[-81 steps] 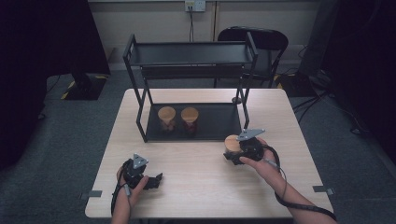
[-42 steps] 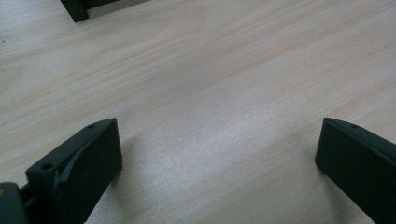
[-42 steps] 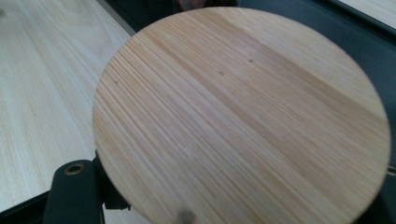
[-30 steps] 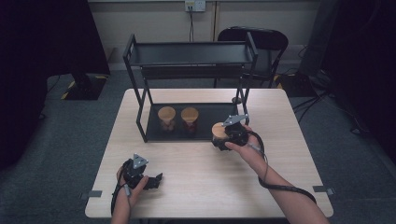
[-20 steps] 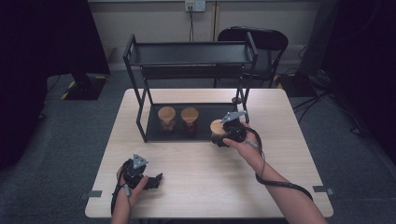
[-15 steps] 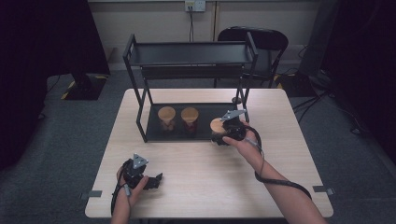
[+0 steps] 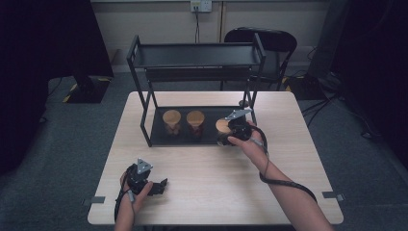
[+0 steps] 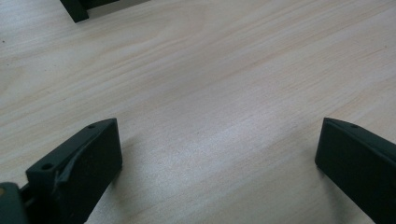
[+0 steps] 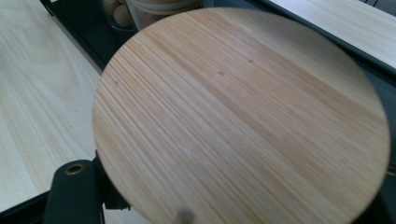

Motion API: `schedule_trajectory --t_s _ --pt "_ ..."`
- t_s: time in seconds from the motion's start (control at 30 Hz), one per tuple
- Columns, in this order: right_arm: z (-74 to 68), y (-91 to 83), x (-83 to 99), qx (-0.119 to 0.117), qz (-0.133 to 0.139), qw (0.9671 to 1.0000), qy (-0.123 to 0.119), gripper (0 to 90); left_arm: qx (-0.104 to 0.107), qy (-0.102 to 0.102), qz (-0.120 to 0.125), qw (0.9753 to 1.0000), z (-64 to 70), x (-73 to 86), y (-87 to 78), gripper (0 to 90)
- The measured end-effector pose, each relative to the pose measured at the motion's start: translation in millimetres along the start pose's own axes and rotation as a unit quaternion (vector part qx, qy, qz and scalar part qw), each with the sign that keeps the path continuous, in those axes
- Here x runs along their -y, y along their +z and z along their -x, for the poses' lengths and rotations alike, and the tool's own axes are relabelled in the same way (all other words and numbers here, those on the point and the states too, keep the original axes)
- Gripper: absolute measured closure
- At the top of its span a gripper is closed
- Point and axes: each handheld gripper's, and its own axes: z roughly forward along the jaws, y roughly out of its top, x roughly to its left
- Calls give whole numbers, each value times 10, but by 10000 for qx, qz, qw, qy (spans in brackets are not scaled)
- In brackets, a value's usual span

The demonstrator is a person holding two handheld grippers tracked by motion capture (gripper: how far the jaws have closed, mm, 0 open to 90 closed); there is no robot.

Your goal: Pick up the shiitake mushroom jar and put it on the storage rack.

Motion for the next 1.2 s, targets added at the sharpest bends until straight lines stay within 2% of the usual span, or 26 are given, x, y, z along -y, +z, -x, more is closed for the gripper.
schedule_trajectory --t_s 0.6,1.2 --pt "114 128 -85 128 -33 9999 98 255 1 0 0 10000 0 0 0 2" --pt "195 307 -38 292 -148 9993 155 255 0 0 1 10000 0 0 0 2"
